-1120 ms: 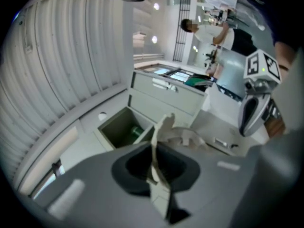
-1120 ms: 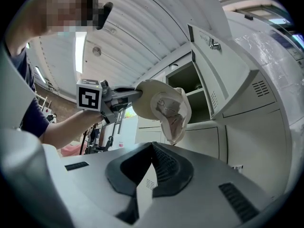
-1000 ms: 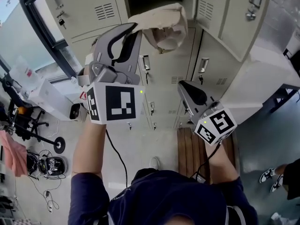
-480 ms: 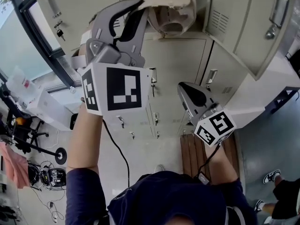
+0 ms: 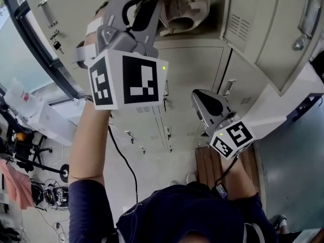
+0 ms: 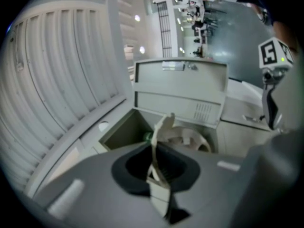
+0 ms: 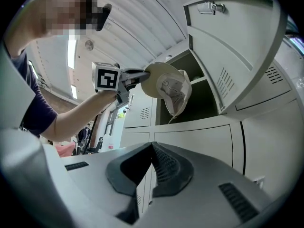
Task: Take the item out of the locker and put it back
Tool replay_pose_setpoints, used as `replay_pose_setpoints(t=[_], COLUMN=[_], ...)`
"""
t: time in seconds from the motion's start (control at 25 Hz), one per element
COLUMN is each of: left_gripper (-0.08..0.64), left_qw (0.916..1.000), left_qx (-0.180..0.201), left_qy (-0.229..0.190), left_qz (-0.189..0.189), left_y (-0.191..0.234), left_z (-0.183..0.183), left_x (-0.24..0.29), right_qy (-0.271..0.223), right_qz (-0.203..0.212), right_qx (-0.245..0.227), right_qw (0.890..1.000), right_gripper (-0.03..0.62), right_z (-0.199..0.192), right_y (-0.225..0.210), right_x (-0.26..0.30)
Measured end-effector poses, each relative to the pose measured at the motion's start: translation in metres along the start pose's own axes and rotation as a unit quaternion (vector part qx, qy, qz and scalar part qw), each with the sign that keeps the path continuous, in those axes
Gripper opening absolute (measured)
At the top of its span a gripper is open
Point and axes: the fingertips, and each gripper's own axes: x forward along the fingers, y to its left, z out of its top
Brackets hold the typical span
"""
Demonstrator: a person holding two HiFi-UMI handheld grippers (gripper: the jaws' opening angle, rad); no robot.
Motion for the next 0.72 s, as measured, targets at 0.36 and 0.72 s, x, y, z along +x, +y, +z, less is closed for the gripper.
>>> replay_pose_setpoints(t=[0.36, 0.72], left_gripper=[0.020, 0.020], left_qw=[0.9983, 0.9926], left_qx=[0.031, 0.066], left_qy=[0.043, 0.089], left_qz=[-0.022, -0.049], left_y=[-0.035, -0.074], left_z=[-0.020, -0.038], left_x=[0.045, 0.082], right_qy=[-0.001, -0.001], right_qz=[0.023, 0.077], right_qx=[0.008, 0.021], right_qw=[1.000, 0.997], right_gripper=[0.005, 0.005], right_z=[-0.006, -0.009], right_y=[-0.036, -0.051], right_x=[0.013, 0.025])
